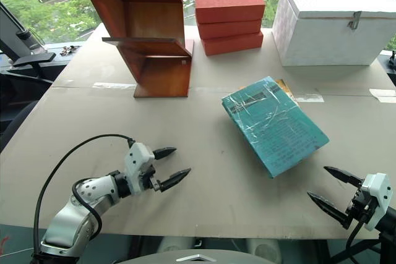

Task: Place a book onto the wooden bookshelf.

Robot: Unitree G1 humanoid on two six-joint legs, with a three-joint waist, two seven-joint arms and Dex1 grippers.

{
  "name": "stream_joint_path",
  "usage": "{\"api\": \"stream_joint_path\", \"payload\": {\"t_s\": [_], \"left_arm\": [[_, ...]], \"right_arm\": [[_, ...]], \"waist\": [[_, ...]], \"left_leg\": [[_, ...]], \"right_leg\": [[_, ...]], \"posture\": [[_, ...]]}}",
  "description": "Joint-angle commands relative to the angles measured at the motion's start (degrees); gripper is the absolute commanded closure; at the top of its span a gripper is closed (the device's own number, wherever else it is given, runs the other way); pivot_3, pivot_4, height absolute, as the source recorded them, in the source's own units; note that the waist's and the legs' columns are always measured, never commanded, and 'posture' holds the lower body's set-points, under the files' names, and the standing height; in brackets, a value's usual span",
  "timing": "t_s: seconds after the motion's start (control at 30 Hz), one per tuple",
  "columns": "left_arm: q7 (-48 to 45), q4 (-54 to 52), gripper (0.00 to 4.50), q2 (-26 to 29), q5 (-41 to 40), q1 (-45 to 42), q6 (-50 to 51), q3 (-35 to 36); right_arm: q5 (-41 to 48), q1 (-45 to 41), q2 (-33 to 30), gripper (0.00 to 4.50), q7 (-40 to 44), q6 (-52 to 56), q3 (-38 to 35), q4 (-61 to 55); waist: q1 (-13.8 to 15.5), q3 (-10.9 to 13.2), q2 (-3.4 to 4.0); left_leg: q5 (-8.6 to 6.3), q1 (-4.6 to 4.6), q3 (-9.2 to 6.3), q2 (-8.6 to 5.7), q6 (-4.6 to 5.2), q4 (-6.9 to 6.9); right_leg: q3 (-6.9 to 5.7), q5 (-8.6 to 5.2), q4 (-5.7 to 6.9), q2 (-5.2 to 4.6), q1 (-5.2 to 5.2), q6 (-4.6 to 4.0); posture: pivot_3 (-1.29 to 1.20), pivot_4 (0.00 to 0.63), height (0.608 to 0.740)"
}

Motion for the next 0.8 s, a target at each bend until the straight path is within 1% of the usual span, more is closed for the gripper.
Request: {"api": "stream_joint_path", "payload": {"t_s": [0.03, 0.23, 0.5, 0.57, 0.8], "left_arm": [[-0.3, -1.0, 0.0, -0.7, -0.7, 1.0, -2.5, 0.8], [-3.7, 0.8, 0.0, 0.2, -1.4, 3.1, -5.9, 1.7], [-4.7, 1.0, 0.0, 0.4, -1.9, -0.7, -3.8, 0.7], [-5.7, 2.0, 0.0, 0.8, -1.3, -1.0, -4.7, 0.5], [-9.0, 5.0, 0.0, 2.0, -2.5, -5.3, -5.1, 1.2]], "right_arm": [[-0.2, 0.4, -0.1, 0.04, 1.2, -2.9, -1.3, 1.3], [-1.2, 1.0, 1.4, 0.04, 2.2, -7.6, -1.0, 5.2], [-1.2, 1.7, 3.3, 0.04, 1.5, -10.0, -0.8, 6.1], [-1.6, 1.9, 3.6, 0.04, 1.5, -10.7, -0.7, 6.8], [-1.5, 2.5, 2.8, 0.04, 0.0, -10.8, -2.3, 6.8]], "waist": [[0.0, 0.0, 0.0], [0.0, 0.0, 0.02], [0.0, 0.0, 0.05], [-0.1, 0.0, 0.06], [0.1, 0.0, 0.07]], "left_leg": [[0.0, 0.0, 0.0, 0.0, 0.0, 0.0], [0.0, -0.02, 0.02, 0.0, 0.0, -0.04], [0.0, 0.0, 0.02, 0.0, 0.0, 0.0], [0.0, -0.01, 0.03, 0.01, 0.0, -0.02], [0.0, -0.01, 0.05, 0.01, 0.0, -0.07]], "right_leg": [[0.0, 0.0, 0.0, 0.0, 0.0, 0.0], [0.0, 0.0, -0.02, -0.01, -0.02, -0.01], [0.0, 0.0, 0.0, -0.02, -0.01, 0.0], [0.0, 0.0, -0.01, -0.01, -0.02, -0.01], [0.0, -0.01, -0.01, 0.0, -0.04, -0.02]], "posture": [[0.0, 0.15, 0.74], [0.0, 0.15, 0.74], [0.0, 0.15, 0.74], [0.0, 0.15, 0.74], [0.0, 0.15, 0.74]]}}
